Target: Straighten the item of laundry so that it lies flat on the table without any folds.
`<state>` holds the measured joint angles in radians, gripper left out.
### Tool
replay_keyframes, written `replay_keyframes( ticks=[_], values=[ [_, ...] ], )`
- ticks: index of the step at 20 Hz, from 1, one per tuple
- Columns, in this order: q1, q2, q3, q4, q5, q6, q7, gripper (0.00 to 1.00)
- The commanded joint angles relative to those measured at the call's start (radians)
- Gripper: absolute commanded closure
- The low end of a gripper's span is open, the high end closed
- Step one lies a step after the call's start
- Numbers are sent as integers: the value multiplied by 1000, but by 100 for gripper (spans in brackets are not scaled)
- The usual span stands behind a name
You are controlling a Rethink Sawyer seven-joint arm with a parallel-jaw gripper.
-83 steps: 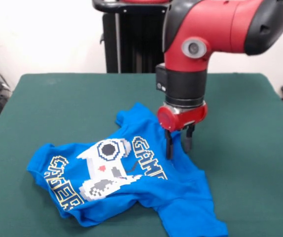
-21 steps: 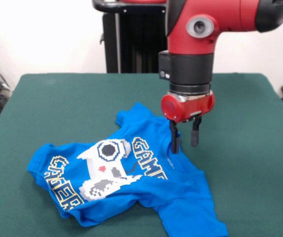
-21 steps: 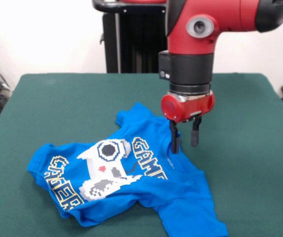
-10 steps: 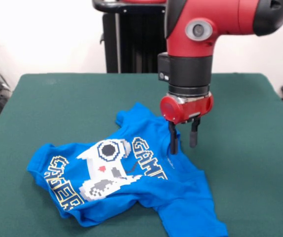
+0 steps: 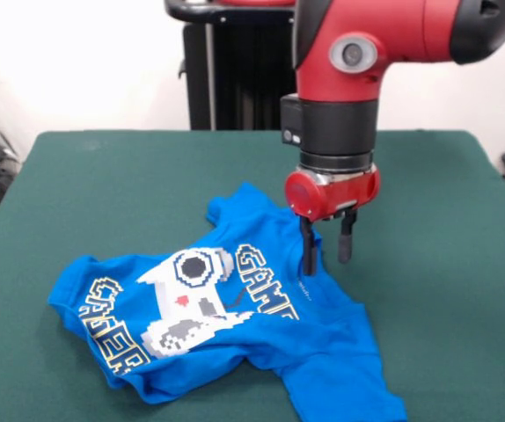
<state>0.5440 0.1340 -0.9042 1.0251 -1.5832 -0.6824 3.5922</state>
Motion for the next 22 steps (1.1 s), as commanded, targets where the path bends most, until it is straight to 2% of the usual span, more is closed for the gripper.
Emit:
replay_keyframes(
  ticks=[1, 7, 13, 22],
  values=[
    [10, 91, 153, -70, 28, -25, 208, 0],
    [5, 97, 164, -75, 39, -13, 197, 0],
    [14, 141, 141, -97, 16, -23, 246, 0],
    [2, 143, 156, -110, 48, -16, 216, 0]
  ],
)
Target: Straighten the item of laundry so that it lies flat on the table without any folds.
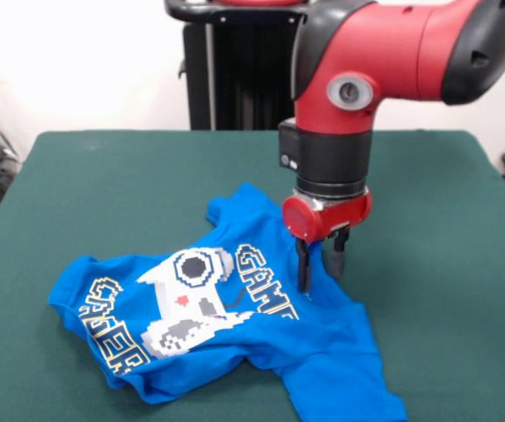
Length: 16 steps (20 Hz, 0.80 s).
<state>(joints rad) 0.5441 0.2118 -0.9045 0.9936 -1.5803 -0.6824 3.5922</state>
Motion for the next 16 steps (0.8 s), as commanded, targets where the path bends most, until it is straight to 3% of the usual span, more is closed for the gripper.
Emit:
replay_keyframes(
  ticks=[1, 16],
  values=[
    [-1, 65, 162, -82, 50, -18, 207, 0],
    [2, 84, 161, -96, 53, -22, 236, 0]
  ],
)
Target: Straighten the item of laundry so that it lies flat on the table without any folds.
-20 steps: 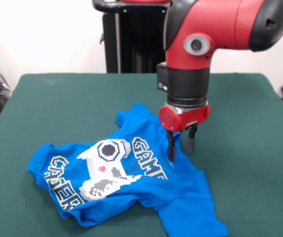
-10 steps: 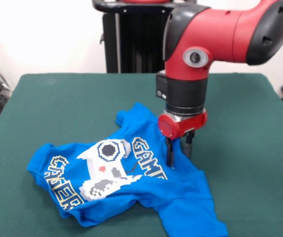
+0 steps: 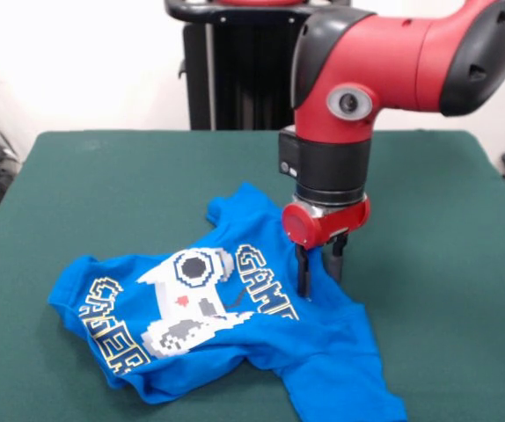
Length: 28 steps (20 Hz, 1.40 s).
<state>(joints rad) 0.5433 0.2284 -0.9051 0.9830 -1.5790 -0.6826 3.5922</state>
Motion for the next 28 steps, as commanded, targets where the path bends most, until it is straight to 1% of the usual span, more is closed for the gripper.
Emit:
replay_keyframes(
  ticks=[1, 11, 12, 28],
  values=[
    [3, 66, 163, -84, 53, -21, 234, 0],
    [0, 63, 163, -87, 50, -32, 237, 0],
    [1, 65, 161, -87, 48, -34, 238, 100],
    [5, 76, 146, -93, 34, -42, 247, 100]
  ],
)
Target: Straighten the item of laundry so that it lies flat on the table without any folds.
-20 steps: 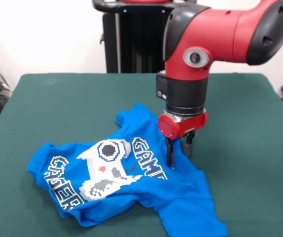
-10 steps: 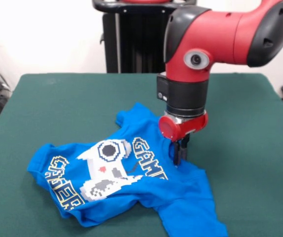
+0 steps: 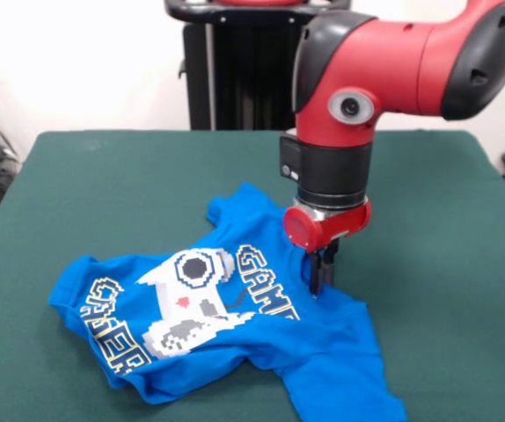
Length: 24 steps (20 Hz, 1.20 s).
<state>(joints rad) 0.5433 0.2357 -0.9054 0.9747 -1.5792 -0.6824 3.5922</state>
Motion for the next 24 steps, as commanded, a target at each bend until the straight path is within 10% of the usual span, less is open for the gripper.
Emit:
replay_keyframes(
  ticks=[1, 24],
  values=[
    [8, 69, 143, -81, 32, -43, 246, 100],
    [110, -4, 129, 27, 27, -96, 298, 100]
  ],
)
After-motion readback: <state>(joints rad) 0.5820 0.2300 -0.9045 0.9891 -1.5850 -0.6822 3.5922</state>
